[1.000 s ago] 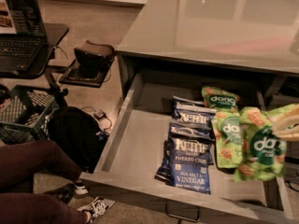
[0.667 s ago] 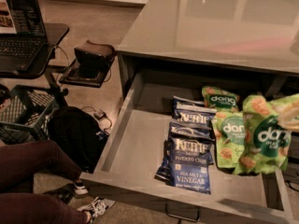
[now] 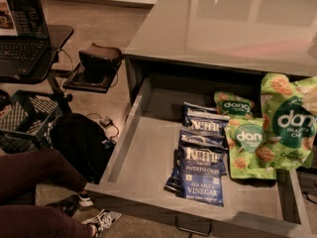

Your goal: Pick green rice chip bag from top drawer and place on counter

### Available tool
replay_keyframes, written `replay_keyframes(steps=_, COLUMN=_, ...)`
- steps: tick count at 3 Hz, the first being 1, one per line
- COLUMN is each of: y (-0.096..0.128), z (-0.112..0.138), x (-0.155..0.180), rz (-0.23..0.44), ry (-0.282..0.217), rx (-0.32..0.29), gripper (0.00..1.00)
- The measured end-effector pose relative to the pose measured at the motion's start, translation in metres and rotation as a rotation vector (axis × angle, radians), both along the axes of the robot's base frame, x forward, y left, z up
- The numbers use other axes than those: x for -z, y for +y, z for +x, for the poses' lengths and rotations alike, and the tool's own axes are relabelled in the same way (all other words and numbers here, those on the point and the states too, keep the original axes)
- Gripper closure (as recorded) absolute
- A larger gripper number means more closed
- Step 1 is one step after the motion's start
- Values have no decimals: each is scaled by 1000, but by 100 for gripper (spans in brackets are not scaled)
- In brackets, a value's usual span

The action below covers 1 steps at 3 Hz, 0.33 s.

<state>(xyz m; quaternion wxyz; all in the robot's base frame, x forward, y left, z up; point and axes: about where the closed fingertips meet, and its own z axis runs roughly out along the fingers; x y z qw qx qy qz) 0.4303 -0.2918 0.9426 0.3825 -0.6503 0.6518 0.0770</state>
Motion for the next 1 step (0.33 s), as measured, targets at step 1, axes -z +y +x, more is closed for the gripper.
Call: replay_keyframes(steps=1, y=0, z=0, x=0, rz=0, ry=0, rx=0, gripper=100)
